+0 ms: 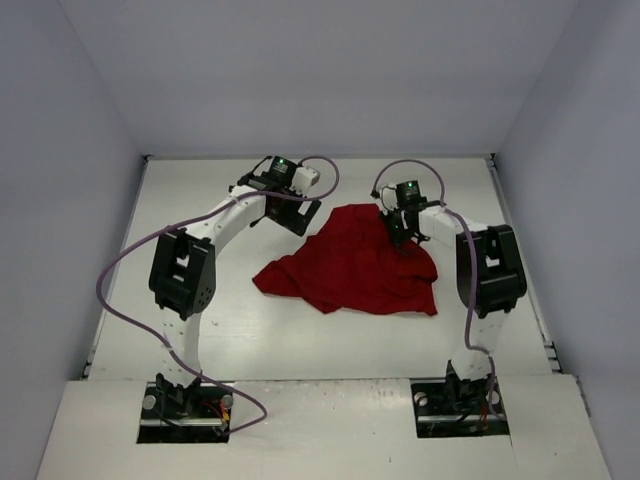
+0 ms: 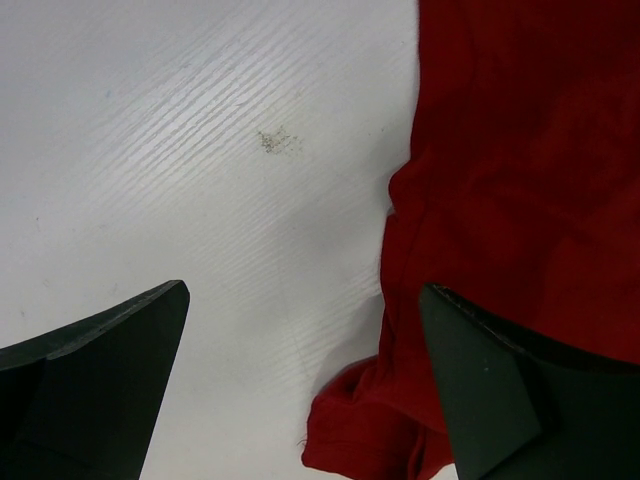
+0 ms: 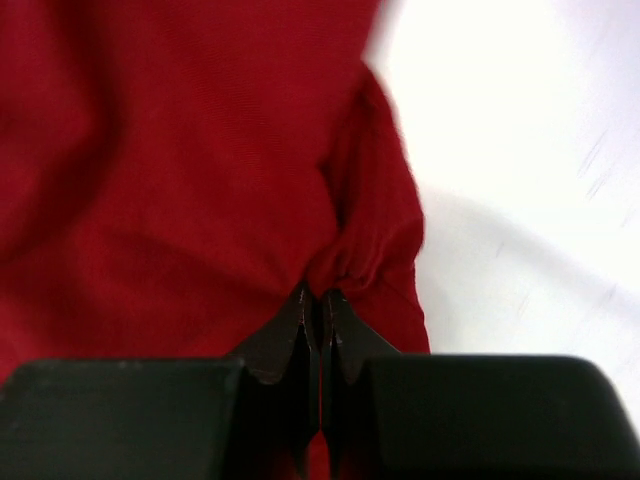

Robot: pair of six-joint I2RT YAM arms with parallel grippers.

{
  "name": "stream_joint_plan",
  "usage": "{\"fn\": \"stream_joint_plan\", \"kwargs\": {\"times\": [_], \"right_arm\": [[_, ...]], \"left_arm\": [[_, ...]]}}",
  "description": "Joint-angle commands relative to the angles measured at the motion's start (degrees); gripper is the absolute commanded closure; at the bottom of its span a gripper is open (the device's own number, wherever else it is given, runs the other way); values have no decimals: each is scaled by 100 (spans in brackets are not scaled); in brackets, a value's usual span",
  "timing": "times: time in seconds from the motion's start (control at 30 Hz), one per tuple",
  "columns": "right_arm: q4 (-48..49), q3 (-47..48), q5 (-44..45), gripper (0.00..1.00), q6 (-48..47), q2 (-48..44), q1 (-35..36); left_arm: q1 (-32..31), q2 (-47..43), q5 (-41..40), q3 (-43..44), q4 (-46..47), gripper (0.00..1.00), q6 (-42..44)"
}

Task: Fold and stack the t-shirts
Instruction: Flatten out the tshirt

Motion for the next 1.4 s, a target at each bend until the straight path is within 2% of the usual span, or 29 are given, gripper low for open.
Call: {"fn": "stream_joint_plan", "kwargs": {"times": [0.0, 0.17, 0.23, 0.33, 0.37, 0.4, 0.53, 0.57, 0.6, 0.73, 0.97, 1.07, 1.2, 1.3, 1.37], "right_arm": [[-710, -608, -93, 100, -974, -895, 154], [-990, -1268, 54, 100, -1616, -1593, 573], [-1009, -1378, 99, 100, -1680, -1695, 653], [-1027, -1472, 139, 100, -1679, -1851, 666], [-1026, -1484, 180, 97, -1632, -1939, 666], [-1024, -1495, 207, 88, -1550, -2041, 658], [-1018, -1542, 160, 37, -1244, -2743, 604], [-1019, -1546, 160, 29, -1156, -2909, 603], [-1026, -1527, 210, 27, -1023, -3043, 596], [-1105, -1384, 226, 25, -626, -3361, 310], [-1390, -1307, -130, 27, -497, -3622, -444], [-1457, -1358, -196, 28, -423, -3520, -582], [-1541, -1217, -479, 28, -287, -3081, -837], [-1599, -1094, -698, 29, -170, -2749, -902], [-1638, -1047, -890, 30, -160, -2590, -900]], "left_arm": [[42, -85, 141, 419, 199, 3, -64], [42, 175, 466, 698, 380, 3, -46], [42, 350, 859, 909, 457, 3, -87], [15, 986, 1501, 1734, 451, 3, -227], [-38, 1223, 1672, 2095, 404, 3, -256], [-97, 1444, 1786, 2438, 346, 3, -273], [-318, 2380, 2195, 3589, 193, 4, -510], [-337, 2593, 2323, 3864, 197, 5, -660], [-344, 2816, 2394, 4119, 197, 6, -788], [-389, 3313, 2958, 4586, 391, 10, -1029], [-610, 3616, 3311, 4534, 570, 10, -1284], [-718, 3673, 3395, 4421, 575, 14, -1378], [-733, 3396, 3485, 3659, 573, 30, -1445], [-664, 2990, 3215, 3140, 613, 49, -1262], [-559, 2773, 3113, 2915, 628, 68, -1204]]}}
